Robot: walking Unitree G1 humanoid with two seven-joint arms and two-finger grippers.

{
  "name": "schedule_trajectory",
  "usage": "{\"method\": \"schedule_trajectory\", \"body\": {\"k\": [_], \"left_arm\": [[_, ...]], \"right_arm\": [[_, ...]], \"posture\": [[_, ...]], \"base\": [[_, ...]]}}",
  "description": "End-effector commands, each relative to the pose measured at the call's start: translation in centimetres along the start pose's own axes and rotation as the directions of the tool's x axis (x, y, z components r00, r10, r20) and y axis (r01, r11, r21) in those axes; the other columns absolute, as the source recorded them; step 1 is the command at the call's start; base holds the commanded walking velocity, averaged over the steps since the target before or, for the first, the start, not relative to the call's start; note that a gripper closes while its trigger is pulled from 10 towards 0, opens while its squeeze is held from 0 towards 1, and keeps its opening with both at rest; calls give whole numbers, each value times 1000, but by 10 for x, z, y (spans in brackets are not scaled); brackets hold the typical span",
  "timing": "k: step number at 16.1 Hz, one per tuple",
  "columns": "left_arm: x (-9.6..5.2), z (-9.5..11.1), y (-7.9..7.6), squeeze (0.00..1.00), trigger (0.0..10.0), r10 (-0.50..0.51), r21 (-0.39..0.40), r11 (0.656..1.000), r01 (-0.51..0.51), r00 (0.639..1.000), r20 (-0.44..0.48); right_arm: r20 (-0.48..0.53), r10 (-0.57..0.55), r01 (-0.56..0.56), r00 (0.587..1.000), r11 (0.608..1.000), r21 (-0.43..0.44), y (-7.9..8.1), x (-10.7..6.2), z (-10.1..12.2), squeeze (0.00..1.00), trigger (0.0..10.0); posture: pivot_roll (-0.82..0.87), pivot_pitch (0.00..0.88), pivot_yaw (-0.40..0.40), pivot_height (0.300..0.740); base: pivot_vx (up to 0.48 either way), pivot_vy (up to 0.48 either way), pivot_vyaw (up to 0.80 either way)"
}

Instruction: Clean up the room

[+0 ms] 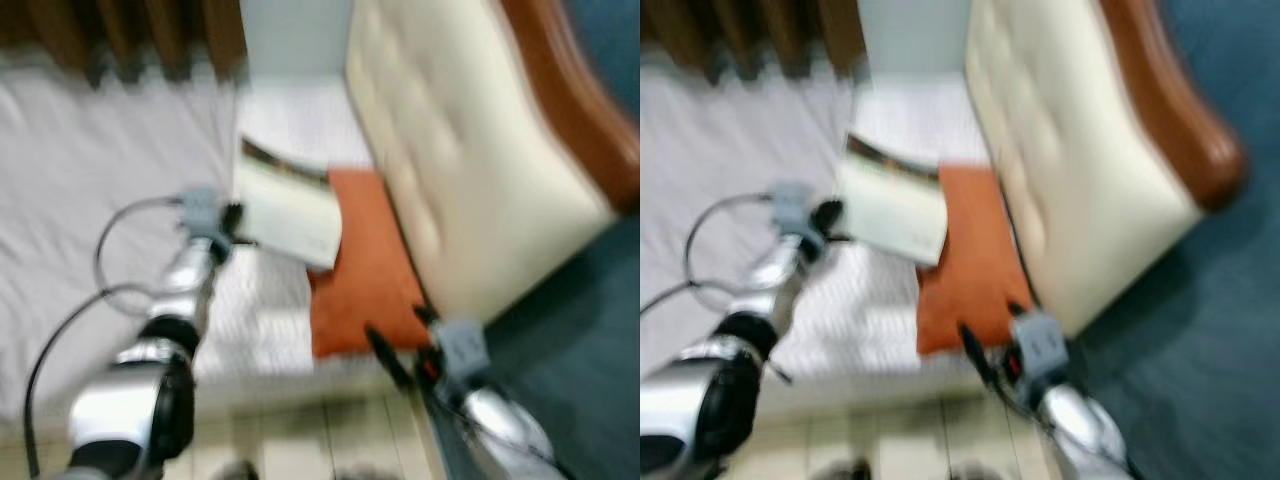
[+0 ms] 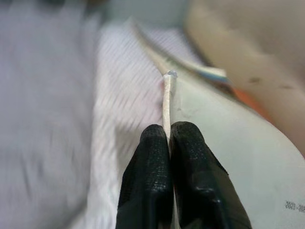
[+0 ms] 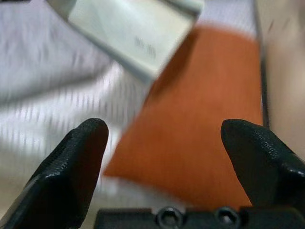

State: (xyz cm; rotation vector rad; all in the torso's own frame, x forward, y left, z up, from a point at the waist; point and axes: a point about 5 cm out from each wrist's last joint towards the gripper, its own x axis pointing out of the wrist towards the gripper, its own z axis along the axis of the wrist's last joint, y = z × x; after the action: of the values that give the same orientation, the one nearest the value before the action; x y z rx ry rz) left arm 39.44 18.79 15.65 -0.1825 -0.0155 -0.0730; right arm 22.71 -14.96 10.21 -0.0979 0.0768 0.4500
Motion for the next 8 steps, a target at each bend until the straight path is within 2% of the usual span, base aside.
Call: {"method": "schedule_trajectory", "body": {"k": [1, 2, 4, 6, 8], "left_arm": [[-16, -34, 15, 0, 10000, 74, -53, 995, -80, 991, -108], [-29, -50, 31, 0, 10000, 131, -1, 991, -133, 978, -165], [-56, -74, 63, 0, 10000, 253, 55, 967, -248, 933, -255], [-61, -78, 68, 0, 10000, 278, 68, 961, -270, 921, -274], [-67, -83, 76, 0, 10000, 308, 134, 951, -279, 898, -313]], "right_arm": [[-26, 12, -12, 1000, 1000, 4, 0, -12, 4, 0, 10000], [-42, 24, -23, 999, 1000, 15, 4, -18, 6, 0, 10000], [-64, 55, -53, 996, 998, 28, 12, -22, 8, 0, 10000], [-72, 56, -54, 996, 998, 28, 13, -22, 9, 0, 10000], [-84, 58, -54, 995, 997, 46, 17, -21, 12, 0, 10000]], "posture": [[-355, 555, -197, 740], [-378, 580, -221, 740], [-371, 612, -229, 740], [-368, 611, -226, 740], [-347, 593, -203, 740]], "base": [[0, 0, 0], [0, 0, 0], [0, 0, 0], [0, 0, 0], [0, 0, 0]]}}
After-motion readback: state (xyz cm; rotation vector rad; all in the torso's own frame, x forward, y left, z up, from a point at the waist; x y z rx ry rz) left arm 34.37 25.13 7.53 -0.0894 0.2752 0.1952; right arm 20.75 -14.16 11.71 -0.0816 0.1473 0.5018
